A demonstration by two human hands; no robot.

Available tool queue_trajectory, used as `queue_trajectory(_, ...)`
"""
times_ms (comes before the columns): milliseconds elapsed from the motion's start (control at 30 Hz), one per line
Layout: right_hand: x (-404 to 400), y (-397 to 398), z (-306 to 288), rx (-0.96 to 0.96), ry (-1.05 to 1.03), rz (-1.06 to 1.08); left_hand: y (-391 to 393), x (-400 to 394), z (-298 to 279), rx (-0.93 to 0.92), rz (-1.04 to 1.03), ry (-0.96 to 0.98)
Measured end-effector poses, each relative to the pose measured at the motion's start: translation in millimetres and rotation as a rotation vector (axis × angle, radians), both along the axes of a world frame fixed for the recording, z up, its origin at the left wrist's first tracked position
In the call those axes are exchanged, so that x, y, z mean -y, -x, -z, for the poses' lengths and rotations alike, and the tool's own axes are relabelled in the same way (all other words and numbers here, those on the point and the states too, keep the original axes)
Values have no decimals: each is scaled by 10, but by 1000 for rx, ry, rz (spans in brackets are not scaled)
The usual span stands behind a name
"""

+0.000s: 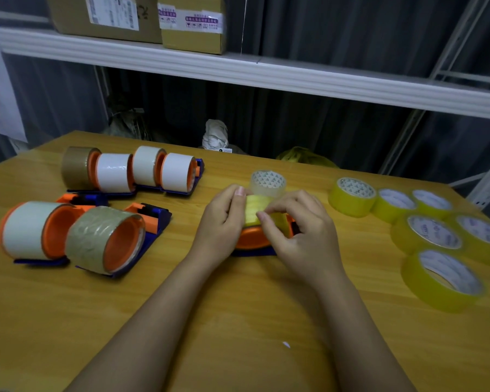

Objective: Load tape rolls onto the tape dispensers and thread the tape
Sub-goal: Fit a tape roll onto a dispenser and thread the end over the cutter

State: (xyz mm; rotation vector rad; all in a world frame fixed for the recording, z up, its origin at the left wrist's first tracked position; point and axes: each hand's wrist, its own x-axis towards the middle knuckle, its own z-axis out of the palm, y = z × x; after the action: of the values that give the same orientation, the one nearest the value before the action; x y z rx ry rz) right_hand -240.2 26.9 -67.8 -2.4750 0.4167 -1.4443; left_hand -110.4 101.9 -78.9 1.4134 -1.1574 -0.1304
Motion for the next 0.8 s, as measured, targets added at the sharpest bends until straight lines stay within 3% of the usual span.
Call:
queue_trajectory(300, -43, -29, 18, -64, -8, 31, 16, -12, -16, -11, 3, -3)
queue_trajectory(633, -42, -21, 8, 29, -73, 11, -6, -17, 11, -9, -25, -48)
queue_trajectory(800, -55, -11, -28, 96, -260, 40, 2, -26, -10, -18, -33, -55)
